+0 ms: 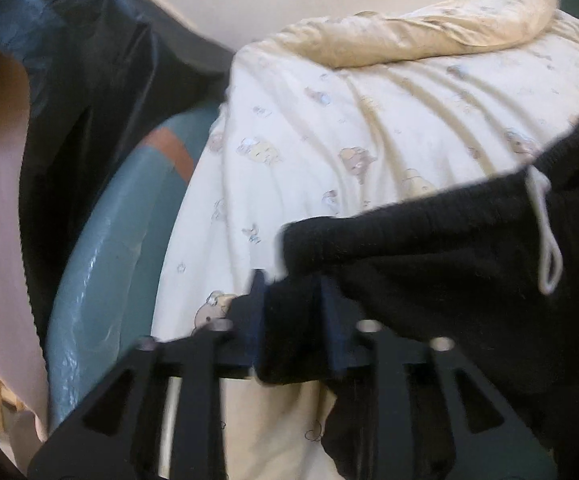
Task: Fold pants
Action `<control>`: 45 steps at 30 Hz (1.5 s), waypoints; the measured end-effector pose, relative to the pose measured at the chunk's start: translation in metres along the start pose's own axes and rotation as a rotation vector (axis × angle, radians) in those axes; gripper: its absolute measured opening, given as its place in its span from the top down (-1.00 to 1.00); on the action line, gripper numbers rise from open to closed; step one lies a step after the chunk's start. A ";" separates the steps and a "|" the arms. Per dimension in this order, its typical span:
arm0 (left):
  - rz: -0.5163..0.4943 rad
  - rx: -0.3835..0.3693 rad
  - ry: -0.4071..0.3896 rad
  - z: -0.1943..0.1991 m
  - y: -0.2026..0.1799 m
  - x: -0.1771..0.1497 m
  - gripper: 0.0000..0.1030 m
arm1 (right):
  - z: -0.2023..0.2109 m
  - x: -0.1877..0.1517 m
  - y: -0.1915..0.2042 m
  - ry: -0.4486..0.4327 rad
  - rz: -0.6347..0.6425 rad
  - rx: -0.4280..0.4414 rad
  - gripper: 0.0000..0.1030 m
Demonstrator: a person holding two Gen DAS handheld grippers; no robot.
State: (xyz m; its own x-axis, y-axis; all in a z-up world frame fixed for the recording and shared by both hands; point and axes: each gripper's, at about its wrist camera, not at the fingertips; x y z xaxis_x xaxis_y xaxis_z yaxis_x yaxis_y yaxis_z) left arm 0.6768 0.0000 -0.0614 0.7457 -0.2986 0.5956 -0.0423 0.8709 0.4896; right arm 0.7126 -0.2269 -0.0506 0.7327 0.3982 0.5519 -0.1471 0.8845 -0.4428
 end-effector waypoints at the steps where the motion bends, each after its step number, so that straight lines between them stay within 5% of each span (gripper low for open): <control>1: 0.043 -0.006 -0.012 0.004 0.004 0.001 0.07 | -0.001 0.000 -0.002 -0.008 -0.026 0.000 0.89; 2: 0.101 -0.015 -0.026 0.003 0.014 0.004 -0.09 | 0.004 -0.001 -0.006 -0.029 -0.057 0.006 0.89; 3: 0.163 -0.019 -0.046 0.008 0.024 0.005 -0.47 | 0.010 0.002 -0.013 -0.082 -0.109 0.013 0.66; 4: 0.215 -0.028 -0.072 0.013 0.034 0.005 -0.69 | 0.016 0.002 -0.018 -0.129 -0.148 0.011 -0.07; 6: 0.248 -0.040 -0.097 0.019 0.041 0.003 -0.80 | 0.024 0.002 -0.028 -0.163 -0.203 -0.062 -1.00; 10: 0.182 -0.095 -0.030 0.022 0.033 -0.023 -0.80 | 0.025 -0.006 -0.026 -0.081 -0.112 -0.044 -0.94; 13: 0.223 -0.191 0.052 0.035 0.027 -0.055 -0.80 | 0.043 -0.030 -0.030 -0.057 -0.097 0.064 -0.94; 18: 0.184 -0.276 0.087 0.093 0.007 -0.128 -0.80 | 0.099 -0.079 -0.032 -0.041 -0.128 0.180 -0.88; 22: 0.276 -0.346 0.115 0.152 0.019 -0.202 -0.80 | 0.161 -0.119 -0.025 -0.073 -0.166 0.304 -0.88; 33: 0.425 -0.458 0.190 0.317 0.057 -0.358 -0.80 | 0.326 -0.275 0.005 -0.054 -0.233 0.525 -0.87; 40: 0.376 -0.493 0.128 0.383 0.057 -0.421 -0.80 | 0.358 -0.392 0.031 0.069 -0.326 0.606 -0.62; 45: 0.422 -0.498 0.195 0.385 0.057 -0.453 -0.80 | 0.353 -0.456 0.054 0.166 -0.421 0.612 -0.41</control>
State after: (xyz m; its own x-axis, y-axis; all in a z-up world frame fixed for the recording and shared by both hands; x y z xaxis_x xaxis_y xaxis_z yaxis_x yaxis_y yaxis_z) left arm 0.0805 0.0350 -0.0580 0.8407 0.1410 0.5229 -0.0794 0.9872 -0.1386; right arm 0.1363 -0.2744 -0.0767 0.8917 -0.0021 0.4527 -0.1396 0.9500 0.2794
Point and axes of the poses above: each gripper's, at about its wrist camera, not at the fingertips, and z roughly against the way its jaws point, y to its left, x to its top, and after that the axes turned 4 degrees about -y, right-handed
